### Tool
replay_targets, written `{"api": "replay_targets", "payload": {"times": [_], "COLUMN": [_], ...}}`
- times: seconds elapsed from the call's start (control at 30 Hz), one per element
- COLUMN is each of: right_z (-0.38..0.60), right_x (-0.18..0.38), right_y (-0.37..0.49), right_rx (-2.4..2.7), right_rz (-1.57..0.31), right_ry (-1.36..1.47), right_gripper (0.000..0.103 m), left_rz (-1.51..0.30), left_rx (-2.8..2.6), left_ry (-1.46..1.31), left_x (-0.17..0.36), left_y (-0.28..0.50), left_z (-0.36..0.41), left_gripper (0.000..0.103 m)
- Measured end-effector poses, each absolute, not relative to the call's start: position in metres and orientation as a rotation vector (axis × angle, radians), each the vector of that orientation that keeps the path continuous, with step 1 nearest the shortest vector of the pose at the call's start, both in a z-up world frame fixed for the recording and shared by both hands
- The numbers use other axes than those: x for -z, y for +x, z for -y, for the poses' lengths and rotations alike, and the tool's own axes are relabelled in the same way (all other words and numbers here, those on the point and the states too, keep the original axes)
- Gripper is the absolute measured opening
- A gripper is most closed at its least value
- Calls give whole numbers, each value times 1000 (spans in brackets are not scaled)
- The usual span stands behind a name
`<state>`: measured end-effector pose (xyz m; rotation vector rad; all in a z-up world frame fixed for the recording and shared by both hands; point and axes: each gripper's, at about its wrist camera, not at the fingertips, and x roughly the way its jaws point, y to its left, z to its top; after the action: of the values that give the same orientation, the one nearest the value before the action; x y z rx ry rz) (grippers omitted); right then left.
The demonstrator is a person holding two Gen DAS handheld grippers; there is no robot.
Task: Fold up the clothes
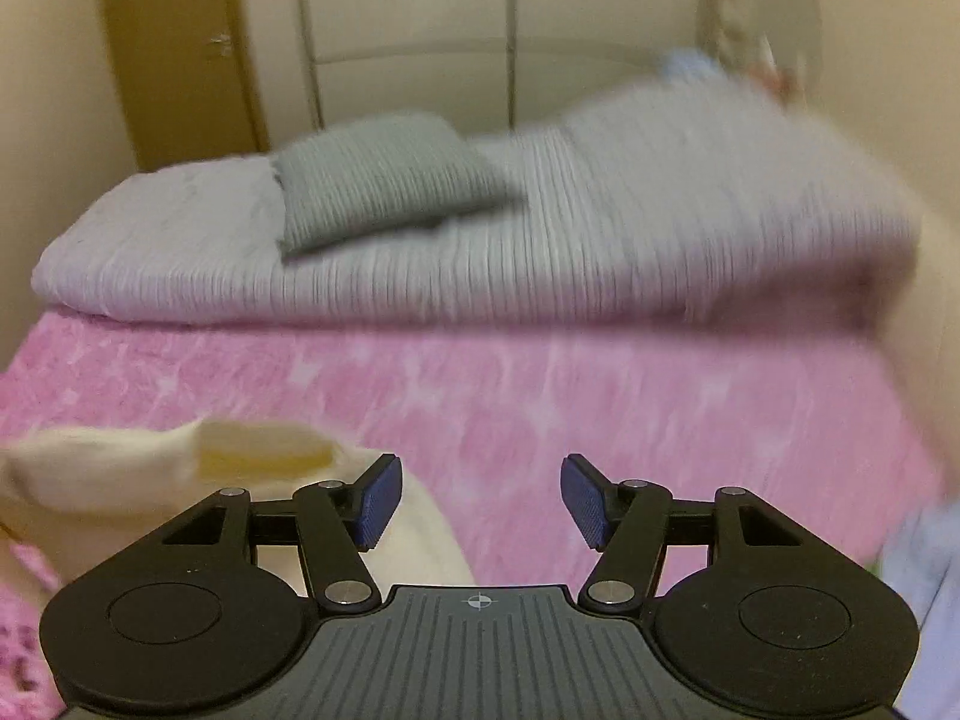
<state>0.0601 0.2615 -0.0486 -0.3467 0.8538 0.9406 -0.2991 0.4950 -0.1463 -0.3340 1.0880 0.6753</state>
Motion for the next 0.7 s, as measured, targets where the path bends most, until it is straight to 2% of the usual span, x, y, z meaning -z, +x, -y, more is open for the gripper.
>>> {"api": "replay_targets", "payload": {"times": [0.17,0.33,0.43,0.7], "right_z": [-207,-156,-132,-93], "right_x": [133,207,236,294], "right_y": [36,12,12,-28], "right_rx": [-868,-805,-786,-864], "right_rz": [-1099,-1255,-1256,-1078], "right_ry": [-383,-451,-465,-666], "right_gripper": [61,61,61,61], "left_rz": [-1194,-1066,-1037,-1134], "left_rx": [-703,-695,-676,-597], "left_ry": [-435,-590,-613,-602], "left_x": [209,205,204,266], "left_y": [-332,-373,-392,-394], "left_z": [-500,-457,-422,-333], "left_gripper": [28,31,37,37]}}
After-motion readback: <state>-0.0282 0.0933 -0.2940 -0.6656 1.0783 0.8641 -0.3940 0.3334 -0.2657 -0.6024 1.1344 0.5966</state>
